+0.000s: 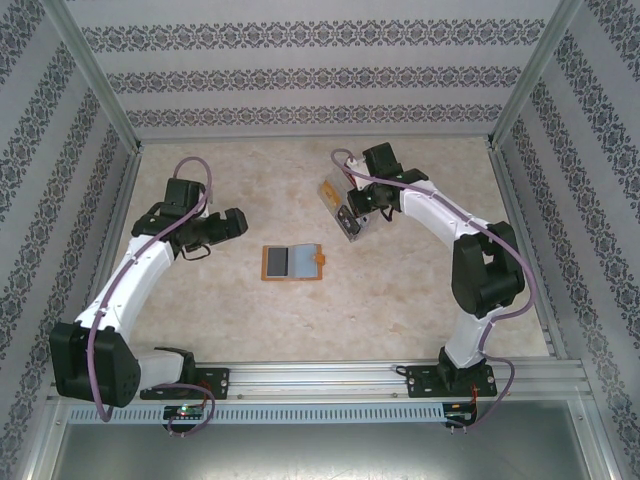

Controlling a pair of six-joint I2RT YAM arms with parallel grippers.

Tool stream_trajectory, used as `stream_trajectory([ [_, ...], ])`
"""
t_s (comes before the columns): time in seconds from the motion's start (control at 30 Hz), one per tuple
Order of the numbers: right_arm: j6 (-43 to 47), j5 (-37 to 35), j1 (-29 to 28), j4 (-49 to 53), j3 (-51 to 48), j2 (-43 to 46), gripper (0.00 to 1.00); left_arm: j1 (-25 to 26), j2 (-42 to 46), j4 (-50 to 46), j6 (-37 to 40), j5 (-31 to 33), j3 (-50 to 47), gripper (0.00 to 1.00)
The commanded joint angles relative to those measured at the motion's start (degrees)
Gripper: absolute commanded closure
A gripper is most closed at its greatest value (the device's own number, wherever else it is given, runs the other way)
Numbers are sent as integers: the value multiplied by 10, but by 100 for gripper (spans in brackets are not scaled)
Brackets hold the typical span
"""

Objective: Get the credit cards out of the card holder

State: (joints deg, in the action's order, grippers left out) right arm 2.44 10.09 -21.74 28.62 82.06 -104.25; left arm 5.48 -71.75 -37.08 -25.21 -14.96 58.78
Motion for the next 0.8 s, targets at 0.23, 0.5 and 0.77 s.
stream_trajectory([
  [0.23,34,-37,7,16,31,-27,100,-34,-22,-14,28,-41,18,1],
  [0.5,34,-69,9,14,31,-39,100,-38,-28,-2,25,-43,9,1],
  [0.77,22,-71,9,9,34,-49,81,-42,-34,5,29,-54,9,0],
])
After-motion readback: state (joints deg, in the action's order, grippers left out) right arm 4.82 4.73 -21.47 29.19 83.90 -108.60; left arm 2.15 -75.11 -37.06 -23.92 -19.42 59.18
